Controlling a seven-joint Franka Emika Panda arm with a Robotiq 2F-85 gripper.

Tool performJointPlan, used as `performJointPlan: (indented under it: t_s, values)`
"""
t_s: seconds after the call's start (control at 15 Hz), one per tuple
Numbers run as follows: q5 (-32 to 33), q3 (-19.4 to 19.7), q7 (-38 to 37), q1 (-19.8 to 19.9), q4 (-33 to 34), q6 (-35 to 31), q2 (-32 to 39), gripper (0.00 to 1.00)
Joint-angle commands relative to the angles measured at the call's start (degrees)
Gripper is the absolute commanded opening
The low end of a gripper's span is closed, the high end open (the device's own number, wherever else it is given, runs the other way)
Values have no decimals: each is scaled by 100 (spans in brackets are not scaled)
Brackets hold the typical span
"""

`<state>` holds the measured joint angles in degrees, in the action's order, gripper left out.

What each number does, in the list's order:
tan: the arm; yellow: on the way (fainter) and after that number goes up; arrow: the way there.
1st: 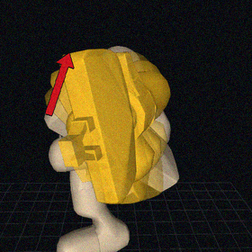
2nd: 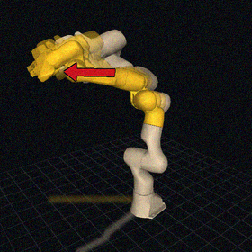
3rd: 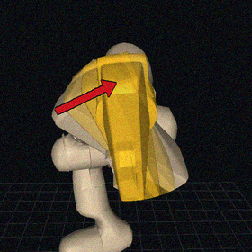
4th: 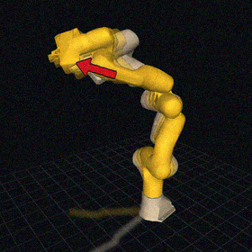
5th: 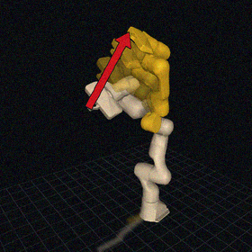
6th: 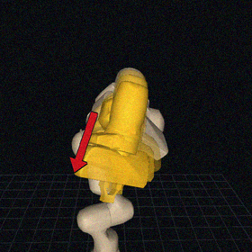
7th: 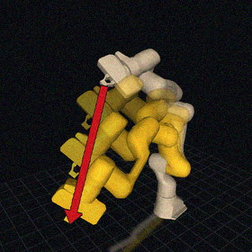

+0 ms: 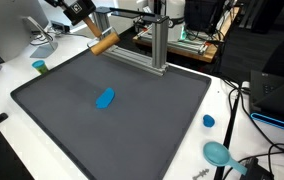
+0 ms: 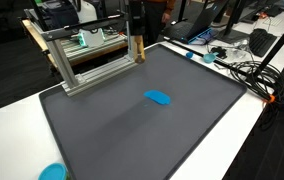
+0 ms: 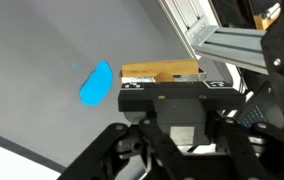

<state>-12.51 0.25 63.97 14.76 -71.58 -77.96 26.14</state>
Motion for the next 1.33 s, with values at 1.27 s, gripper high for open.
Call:
performJointPlan:
  t_s: [1.27]
  values:
    - [854, -100, -5181, -1279, -3176, -1197, -3113, 22]
